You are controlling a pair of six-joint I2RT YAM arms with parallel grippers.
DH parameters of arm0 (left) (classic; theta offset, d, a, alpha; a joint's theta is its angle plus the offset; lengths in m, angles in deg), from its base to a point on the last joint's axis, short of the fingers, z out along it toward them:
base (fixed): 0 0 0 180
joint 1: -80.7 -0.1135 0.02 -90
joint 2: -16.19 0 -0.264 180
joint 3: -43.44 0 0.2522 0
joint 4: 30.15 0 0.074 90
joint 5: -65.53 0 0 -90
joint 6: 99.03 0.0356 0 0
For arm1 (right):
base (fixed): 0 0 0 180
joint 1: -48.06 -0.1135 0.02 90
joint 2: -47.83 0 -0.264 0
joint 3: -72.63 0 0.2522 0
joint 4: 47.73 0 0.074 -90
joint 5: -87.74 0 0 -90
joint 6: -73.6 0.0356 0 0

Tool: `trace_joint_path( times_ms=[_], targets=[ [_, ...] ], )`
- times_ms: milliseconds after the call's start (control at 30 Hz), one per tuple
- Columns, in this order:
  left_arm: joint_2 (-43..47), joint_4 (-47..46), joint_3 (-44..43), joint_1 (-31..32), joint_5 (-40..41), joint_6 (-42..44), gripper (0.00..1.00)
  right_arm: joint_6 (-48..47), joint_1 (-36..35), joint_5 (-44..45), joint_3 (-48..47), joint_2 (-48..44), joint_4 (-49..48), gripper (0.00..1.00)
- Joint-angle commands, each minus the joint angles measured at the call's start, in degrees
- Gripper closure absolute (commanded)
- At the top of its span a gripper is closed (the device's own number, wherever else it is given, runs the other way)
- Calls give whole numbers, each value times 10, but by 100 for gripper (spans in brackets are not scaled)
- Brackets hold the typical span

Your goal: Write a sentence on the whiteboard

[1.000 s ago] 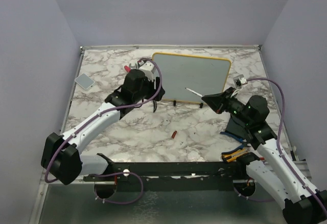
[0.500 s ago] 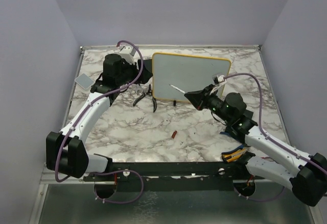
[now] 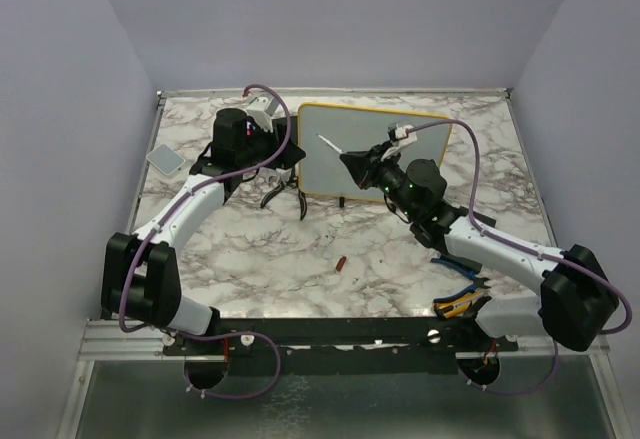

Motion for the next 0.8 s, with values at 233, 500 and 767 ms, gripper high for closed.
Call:
trace_joint_path(
  times_ms=[233, 500, 767],
  targets=[
    [-29, -46, 0, 0, -16, -5, 58, -39, -18, 28, -54, 66, -58, 100],
    [-38, -51, -1, -1, -22, -7, 64, -49, -23, 59, -65, 87, -69, 100],
    [-46, -54, 1, -1, -28, -9, 68, -61, -24, 63, -76, 106, -82, 100]
  ],
)
